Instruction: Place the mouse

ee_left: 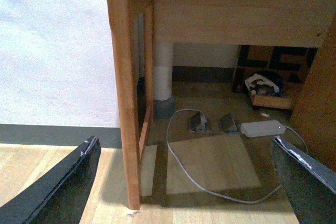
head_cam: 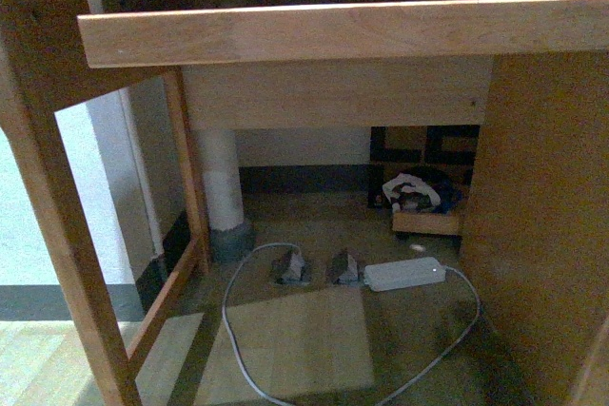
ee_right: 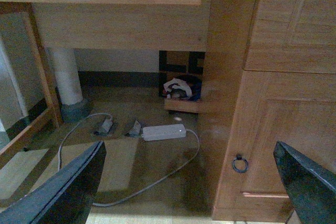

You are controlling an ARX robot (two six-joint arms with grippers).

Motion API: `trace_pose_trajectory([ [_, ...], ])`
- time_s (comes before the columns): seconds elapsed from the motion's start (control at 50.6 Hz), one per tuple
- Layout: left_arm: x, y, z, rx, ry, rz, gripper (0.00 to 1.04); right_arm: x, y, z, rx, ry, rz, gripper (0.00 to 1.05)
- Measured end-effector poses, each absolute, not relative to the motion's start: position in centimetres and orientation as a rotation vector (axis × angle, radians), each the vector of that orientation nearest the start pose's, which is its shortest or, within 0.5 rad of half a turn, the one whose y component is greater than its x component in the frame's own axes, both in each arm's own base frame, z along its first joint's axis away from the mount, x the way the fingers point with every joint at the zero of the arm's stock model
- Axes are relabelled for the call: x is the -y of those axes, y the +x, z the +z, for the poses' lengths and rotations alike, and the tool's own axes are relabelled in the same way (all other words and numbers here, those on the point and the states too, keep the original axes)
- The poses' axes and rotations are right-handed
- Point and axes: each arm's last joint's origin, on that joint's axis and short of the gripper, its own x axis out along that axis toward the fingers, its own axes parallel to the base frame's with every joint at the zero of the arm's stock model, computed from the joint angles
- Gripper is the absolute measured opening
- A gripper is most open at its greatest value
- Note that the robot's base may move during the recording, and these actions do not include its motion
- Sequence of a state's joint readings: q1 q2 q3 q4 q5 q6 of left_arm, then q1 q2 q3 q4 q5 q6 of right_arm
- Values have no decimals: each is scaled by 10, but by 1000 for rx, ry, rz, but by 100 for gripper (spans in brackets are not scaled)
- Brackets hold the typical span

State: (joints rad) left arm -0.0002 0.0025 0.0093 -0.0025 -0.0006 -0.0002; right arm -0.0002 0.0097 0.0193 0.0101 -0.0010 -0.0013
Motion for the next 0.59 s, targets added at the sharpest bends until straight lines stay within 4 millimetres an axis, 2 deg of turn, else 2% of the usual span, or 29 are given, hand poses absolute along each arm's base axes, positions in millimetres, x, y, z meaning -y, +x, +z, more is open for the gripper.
trace_pose_trajectory([
  [0.593,0,97,166,4,0,0,98,0,97,170,19,-1,1,98],
])
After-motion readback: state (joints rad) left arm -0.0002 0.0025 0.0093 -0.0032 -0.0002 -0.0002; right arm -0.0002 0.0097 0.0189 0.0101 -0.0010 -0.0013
